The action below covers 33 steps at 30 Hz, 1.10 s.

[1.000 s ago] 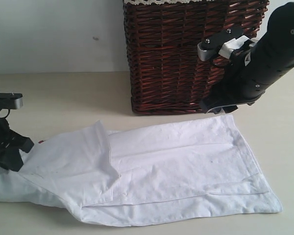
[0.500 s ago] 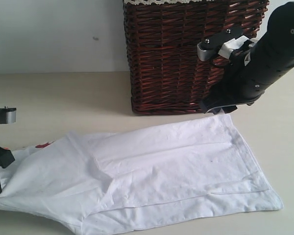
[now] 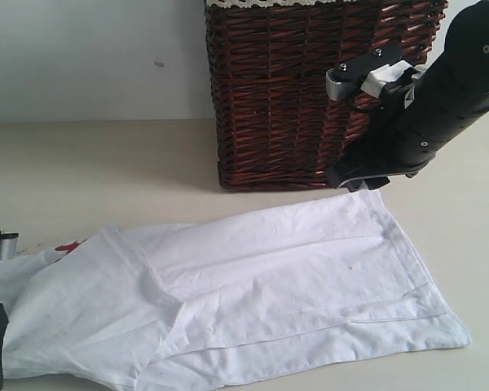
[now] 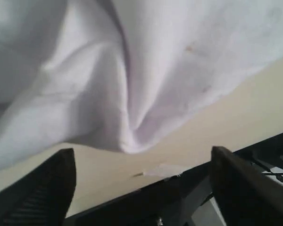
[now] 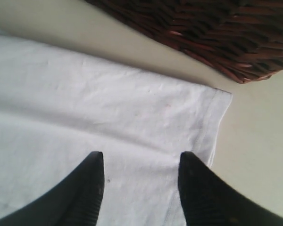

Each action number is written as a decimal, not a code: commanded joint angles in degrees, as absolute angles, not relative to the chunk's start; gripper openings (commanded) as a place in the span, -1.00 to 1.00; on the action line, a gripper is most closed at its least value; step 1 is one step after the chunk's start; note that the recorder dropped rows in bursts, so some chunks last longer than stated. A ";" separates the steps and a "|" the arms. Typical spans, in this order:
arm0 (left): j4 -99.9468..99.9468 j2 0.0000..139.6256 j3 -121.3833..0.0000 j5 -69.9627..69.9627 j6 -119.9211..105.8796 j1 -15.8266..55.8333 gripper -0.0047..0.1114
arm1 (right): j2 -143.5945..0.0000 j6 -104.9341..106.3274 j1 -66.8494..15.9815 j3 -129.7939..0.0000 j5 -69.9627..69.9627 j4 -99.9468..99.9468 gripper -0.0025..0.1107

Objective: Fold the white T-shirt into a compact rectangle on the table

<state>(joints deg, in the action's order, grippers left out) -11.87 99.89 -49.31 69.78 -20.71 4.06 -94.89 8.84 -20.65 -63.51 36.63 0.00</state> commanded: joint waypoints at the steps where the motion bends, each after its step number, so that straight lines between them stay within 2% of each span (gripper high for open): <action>1: -12.68 99.61 -53.36 69.96 -20.10 4.02 0.17 | -94.40 9.85 -20.29 -63.96 36.57 0.00 -0.10; 6: -21.82 98.14 -60.63 69.96 -25.12 4.02 -0.41 | -94.40 9.97 -20.29 -63.96 36.57 0.00 -0.10; 9: -25.82 96.89 -60.77 69.96 -31.21 4.02 -0.88 | -94.40 9.95 -20.29 -63.96 35.90 0.00 -0.10; 10: -26.34 96.89 -60.29 68.54 -32.11 4.02 -0.91 | -94.40 9.95 -20.29 -63.96 35.55 0.00 -0.10; 15: -24.93 99.80 -53.83 63.44 -32.05 4.13 -0.92 | -94.40 9.95 -20.29 -63.96 35.32 0.00 -0.10; 21: -11.59 105.01 -52.66 64.56 -17.50 4.13 -0.92 | -94.40 9.95 -20.29 -63.96 35.83 0.00 -0.10; 33: -12.54 107.22 -50.52 68.12 -16.92 4.13 -0.92 | -94.40 9.95 -20.29 -63.96 35.94 0.00 -0.10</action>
<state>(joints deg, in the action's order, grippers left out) -11.82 107.78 -49.22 67.48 -16.90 4.06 -94.89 9.56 -20.65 -63.51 36.06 0.00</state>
